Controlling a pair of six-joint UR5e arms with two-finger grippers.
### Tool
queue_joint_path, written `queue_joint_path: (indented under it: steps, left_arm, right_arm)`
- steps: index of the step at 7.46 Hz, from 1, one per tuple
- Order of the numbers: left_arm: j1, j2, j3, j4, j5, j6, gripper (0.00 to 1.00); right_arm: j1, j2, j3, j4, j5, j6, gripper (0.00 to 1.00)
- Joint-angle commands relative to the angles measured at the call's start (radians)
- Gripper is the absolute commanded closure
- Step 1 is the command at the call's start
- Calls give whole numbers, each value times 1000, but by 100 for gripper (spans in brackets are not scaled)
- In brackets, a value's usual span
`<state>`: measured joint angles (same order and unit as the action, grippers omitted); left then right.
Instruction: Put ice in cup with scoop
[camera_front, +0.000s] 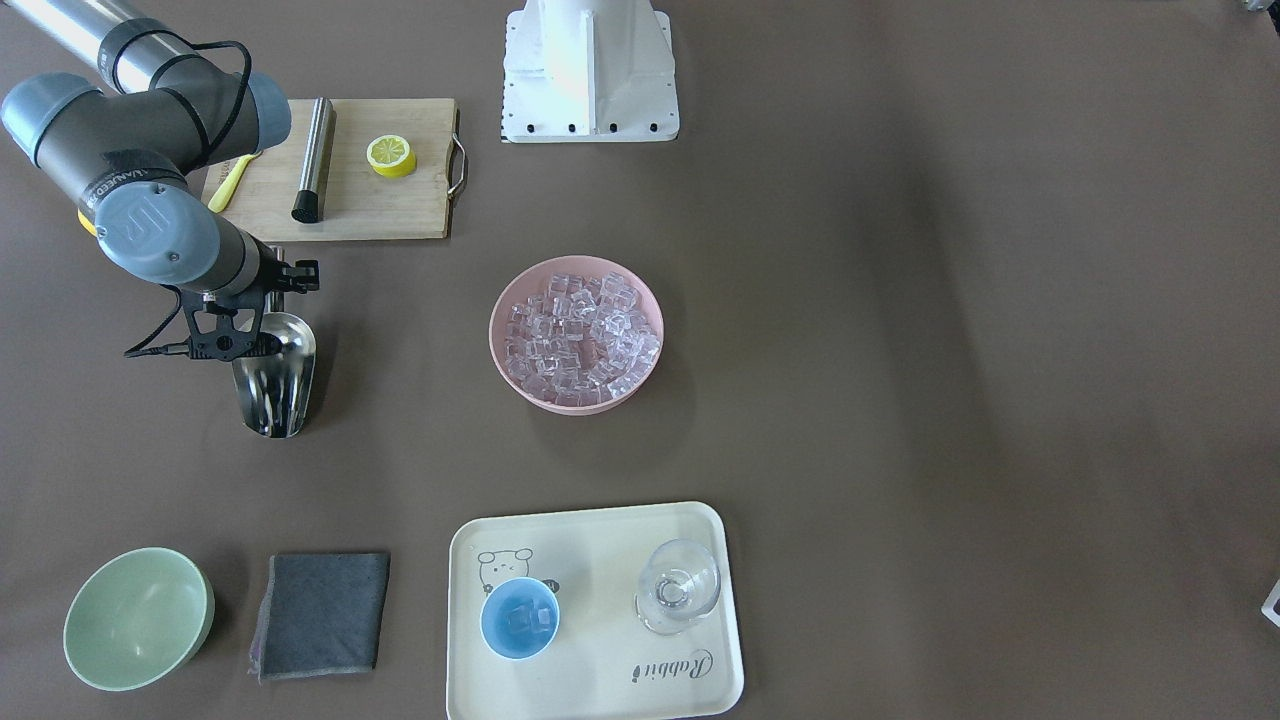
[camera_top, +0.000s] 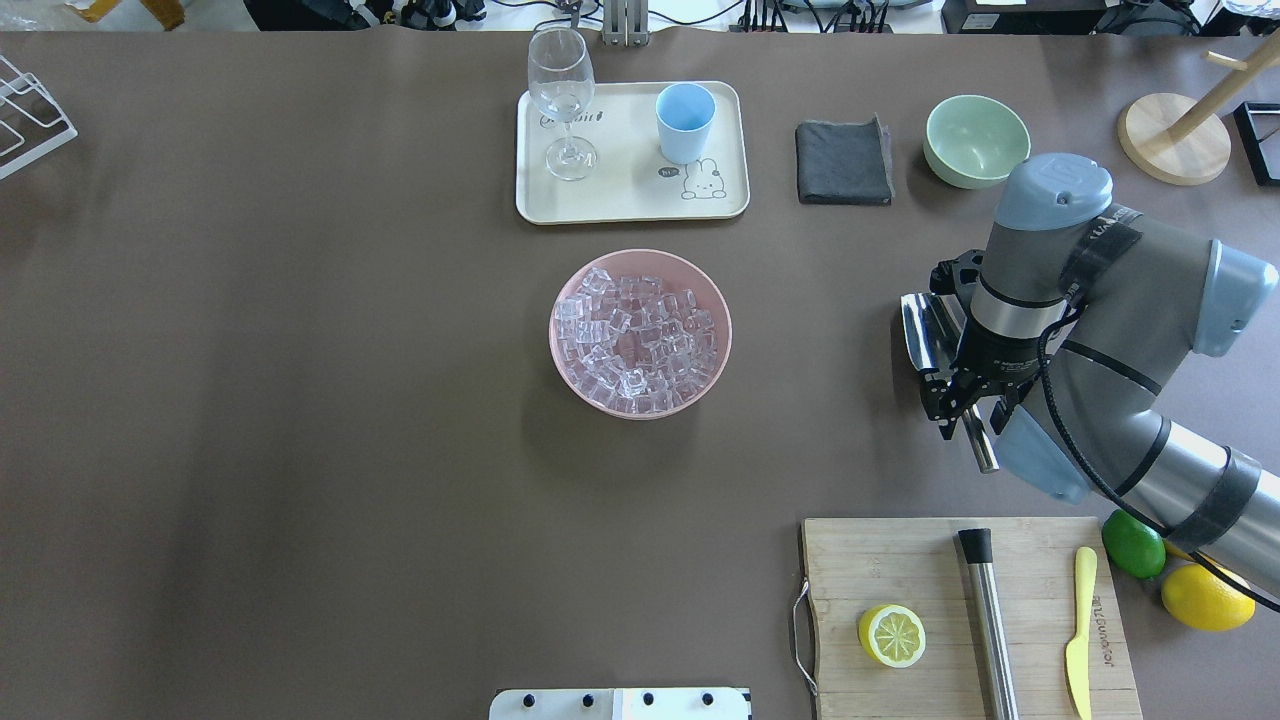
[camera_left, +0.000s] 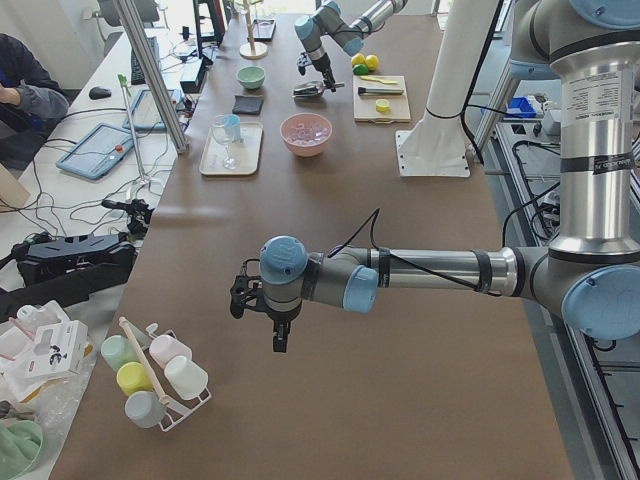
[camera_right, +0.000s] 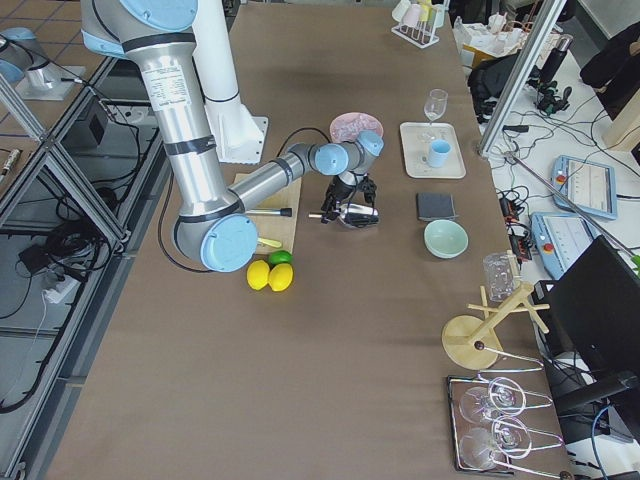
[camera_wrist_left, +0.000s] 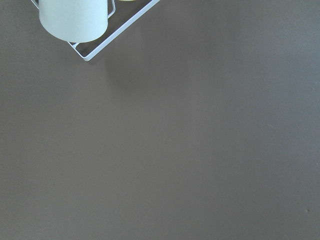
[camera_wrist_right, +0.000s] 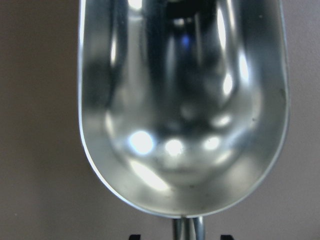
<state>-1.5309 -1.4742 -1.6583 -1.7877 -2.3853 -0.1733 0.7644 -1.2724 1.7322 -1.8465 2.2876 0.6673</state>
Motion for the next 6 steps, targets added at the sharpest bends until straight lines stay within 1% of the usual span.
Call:
queue_joint_path:
  steps: [1,2,4,5,6]
  left_arm:
    - [2,0,0,-1,1,0,2]
    - [2,0,0,-1,1,0,2]
    - [0,0,-2,-1,0,2,2]
    - [0,-3,-2,-1,-2,0,2]
    - [0,-3,-2,-1,-2,0,2]
  right_arm:
    - [36,-1,-8,45,-3,-2,0]
    - [105,1,-6,59,-6,-6,0]
    - [249,-1,21,146,-7,-9,0]
    - [326,-1,33,165,-11,-12,0]
    - [401,-5,49,168,-35,-47,0]
